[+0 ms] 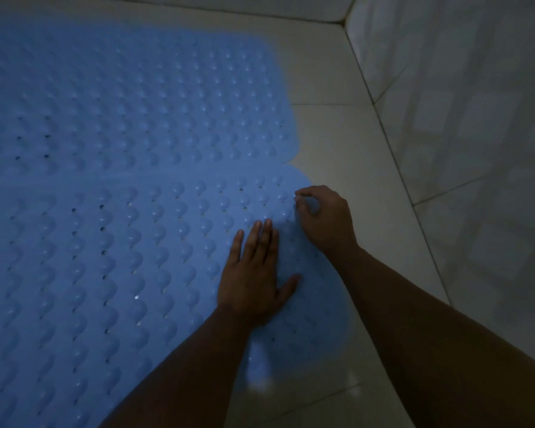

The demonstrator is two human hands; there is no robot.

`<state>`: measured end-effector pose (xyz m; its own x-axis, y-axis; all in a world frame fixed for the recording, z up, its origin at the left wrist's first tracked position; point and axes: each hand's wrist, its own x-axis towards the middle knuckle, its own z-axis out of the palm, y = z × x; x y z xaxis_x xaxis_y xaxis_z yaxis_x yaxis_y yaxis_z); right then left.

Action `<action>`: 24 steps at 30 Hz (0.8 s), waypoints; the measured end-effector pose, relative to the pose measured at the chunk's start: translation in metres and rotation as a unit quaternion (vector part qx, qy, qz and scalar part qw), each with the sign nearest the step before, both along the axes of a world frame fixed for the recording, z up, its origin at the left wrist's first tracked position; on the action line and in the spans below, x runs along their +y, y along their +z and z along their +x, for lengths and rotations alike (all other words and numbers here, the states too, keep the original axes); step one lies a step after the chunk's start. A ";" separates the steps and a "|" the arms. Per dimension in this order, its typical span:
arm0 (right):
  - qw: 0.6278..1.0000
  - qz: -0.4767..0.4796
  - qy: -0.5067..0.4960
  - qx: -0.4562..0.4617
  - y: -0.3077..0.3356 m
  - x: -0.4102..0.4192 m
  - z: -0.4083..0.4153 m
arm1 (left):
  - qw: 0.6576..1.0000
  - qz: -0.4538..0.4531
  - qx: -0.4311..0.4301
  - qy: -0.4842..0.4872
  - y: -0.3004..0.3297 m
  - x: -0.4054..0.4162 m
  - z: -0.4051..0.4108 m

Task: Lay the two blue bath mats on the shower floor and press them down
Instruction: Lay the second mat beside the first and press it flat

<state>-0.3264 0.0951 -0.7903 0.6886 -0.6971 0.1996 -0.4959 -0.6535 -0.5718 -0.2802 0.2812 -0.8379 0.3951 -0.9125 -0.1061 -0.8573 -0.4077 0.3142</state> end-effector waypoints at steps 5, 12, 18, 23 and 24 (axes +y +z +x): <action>0.994 0.012 0.039 0.105 0.023 -0.006 -0.005 | 0.995 0.063 0.065 0.031 0.026 -0.020 0.003; 0.964 0.027 0.113 0.238 0.014 0.040 -0.041 | 0.996 -0.005 0.034 0.076 0.068 -0.018 0.037; 0.947 -0.055 0.130 0.288 -0.025 0.078 -0.058 | 0.989 -0.103 0.017 0.106 0.042 0.004 0.036; 0.958 -0.099 0.105 0.249 -0.035 0.080 -0.062 | 0.991 -0.094 -0.020 0.095 0.032 0.011 0.038; 0.959 -0.099 0.105 0.242 -0.035 0.080 -0.062 | 0.992 -0.086 -0.026 0.092 0.030 0.013 0.038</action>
